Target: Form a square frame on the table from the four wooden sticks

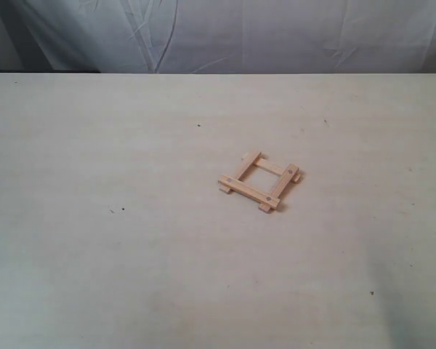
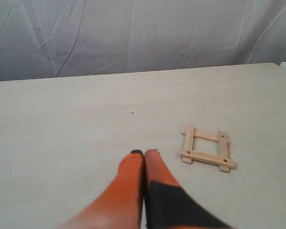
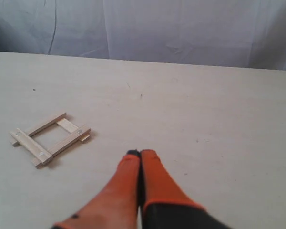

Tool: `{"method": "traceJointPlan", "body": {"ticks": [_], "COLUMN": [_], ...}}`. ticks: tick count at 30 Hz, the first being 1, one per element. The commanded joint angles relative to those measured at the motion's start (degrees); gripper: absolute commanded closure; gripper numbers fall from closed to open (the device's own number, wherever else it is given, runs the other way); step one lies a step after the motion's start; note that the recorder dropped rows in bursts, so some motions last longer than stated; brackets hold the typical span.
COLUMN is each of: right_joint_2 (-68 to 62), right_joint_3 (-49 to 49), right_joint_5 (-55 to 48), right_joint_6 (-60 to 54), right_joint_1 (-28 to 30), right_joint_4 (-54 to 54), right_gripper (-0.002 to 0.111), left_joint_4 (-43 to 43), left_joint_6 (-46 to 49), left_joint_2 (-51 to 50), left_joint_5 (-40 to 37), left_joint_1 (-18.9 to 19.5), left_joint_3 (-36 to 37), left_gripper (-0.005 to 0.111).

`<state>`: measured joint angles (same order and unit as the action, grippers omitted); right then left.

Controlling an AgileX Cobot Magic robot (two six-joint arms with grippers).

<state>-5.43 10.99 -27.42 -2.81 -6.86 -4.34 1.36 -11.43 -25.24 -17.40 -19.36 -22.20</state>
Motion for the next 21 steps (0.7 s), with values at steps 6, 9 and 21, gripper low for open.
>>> {"method": "traceJointPlan", "body": {"ticks": [6,9,21], "right_joint_2": [5.43,5.43,5.43], "right_joint_3": [-7.32,-9.26,-10.99], "right_joint_5": [3.83,4.74,6.79], "right_joint_6": [-0.09,0.03,0.03], "right_joint_1": [3.56,4.14,4.13], "right_joint_4": [-0.23,-0.23,-0.23], "right_gripper": [0.109,0.109,0.109], "left_joint_4": [-0.03,-0.03,-0.03], "left_joint_6": [-0.09,-0.09,-0.09], "left_joint_2": [0.29,0.29,0.29], "left_joint_5": [0.47,0.58,0.68], "left_joint_1": [0.35,0.35,0.35], "left_joint_3": [0.2,0.2,0.2], "left_gripper": [0.107,0.107,0.107]}}
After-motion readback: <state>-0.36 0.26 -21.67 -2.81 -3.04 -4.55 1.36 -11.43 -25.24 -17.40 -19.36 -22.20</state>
